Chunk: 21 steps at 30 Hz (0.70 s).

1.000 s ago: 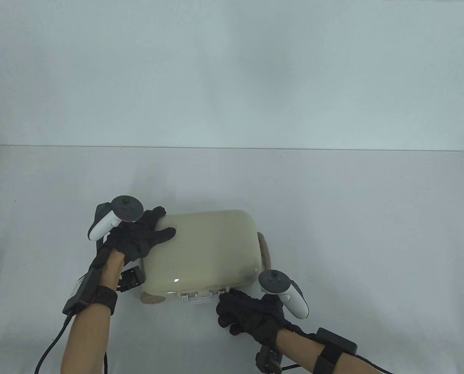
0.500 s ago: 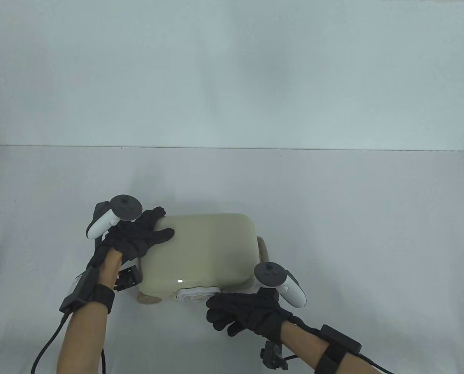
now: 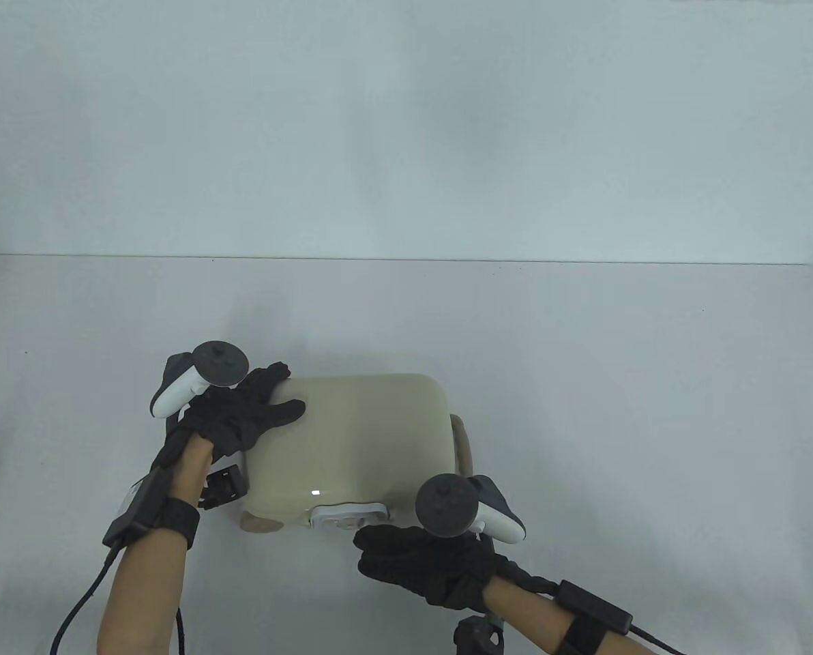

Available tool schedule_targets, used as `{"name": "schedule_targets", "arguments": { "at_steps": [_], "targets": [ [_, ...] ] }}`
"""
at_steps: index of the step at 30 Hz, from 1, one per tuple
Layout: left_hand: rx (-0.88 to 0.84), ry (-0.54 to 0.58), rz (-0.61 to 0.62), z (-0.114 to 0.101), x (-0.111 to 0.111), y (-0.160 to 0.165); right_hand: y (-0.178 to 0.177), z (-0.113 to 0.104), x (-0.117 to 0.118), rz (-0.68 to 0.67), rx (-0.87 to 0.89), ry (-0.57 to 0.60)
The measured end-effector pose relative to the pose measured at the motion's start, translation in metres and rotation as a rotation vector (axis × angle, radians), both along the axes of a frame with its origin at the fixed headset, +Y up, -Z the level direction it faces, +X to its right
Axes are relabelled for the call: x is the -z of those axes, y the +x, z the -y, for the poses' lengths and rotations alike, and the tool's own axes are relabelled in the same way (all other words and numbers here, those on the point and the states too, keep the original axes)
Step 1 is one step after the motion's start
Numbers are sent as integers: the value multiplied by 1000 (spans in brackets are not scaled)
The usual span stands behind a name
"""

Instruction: Pack suitcase

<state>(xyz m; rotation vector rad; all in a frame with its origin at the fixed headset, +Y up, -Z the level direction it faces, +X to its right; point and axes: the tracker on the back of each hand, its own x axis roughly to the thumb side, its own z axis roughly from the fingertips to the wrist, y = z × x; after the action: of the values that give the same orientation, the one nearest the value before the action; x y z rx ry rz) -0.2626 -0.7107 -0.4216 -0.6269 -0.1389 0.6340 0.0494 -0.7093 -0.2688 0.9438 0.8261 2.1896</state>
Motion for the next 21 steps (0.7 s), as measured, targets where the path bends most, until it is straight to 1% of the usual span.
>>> {"name": "schedule_targets", "arguments": {
  "at_steps": [2, 4, 5, 6, 8, 9, 10, 11, 13, 14, 15, 16, 19, 20, 21],
  "targets": [
    [-1, -1, 1, 0, 0, 0, -1, -17, -5, 1, -2, 129],
    [0, -2, 2, 0, 0, 0, -4, -35, -11, 14, -26, 323],
    [0, -2, 2, 0, 0, 0, -5, -40, -14, 31, -38, 396],
    [-1, -2, 3, 0, 0, 0, -9, -44, -17, 47, -63, 498],
    [-5, 0, 2, 1, 0, 0, -20, -43, -22, 39, -151, 688],
    [-6, 0, 1, 1, 0, 0, -27, -39, -23, 27, -225, 815],
    [-7, 0, 1, 1, 0, 0, -31, -35, -23, 17, -265, 895],
    [-8, 0, 1, 1, 0, 0, -38, -27, -23, 4, -333, 1030],
    [-7, -1, -1, 1, 0, 0, -51, -8, -23, -37, -460, 1200],
    [-5, -2, -1, 1, 0, 0, -53, -3, -22, -53, -489, 1226],
    [2, -4, 1, 1, 0, 0, -60, 10, -22, -89, -577, 1320],
    [3, -6, 2, 1, 1, 0, -64, 19, -21, -113, -635, 1389],
    [-3, -5, 5, 1, 1, -1, -72, 40, -16, -144, -712, 1505],
    [-7, -3, 4, 2, 1, -1, -74, 43, -14, -139, -715, 1568],
    [-9, -3, 4, 2, 1, -1, -74, 45, -13, -140, -713, 1603]
  ]
}}
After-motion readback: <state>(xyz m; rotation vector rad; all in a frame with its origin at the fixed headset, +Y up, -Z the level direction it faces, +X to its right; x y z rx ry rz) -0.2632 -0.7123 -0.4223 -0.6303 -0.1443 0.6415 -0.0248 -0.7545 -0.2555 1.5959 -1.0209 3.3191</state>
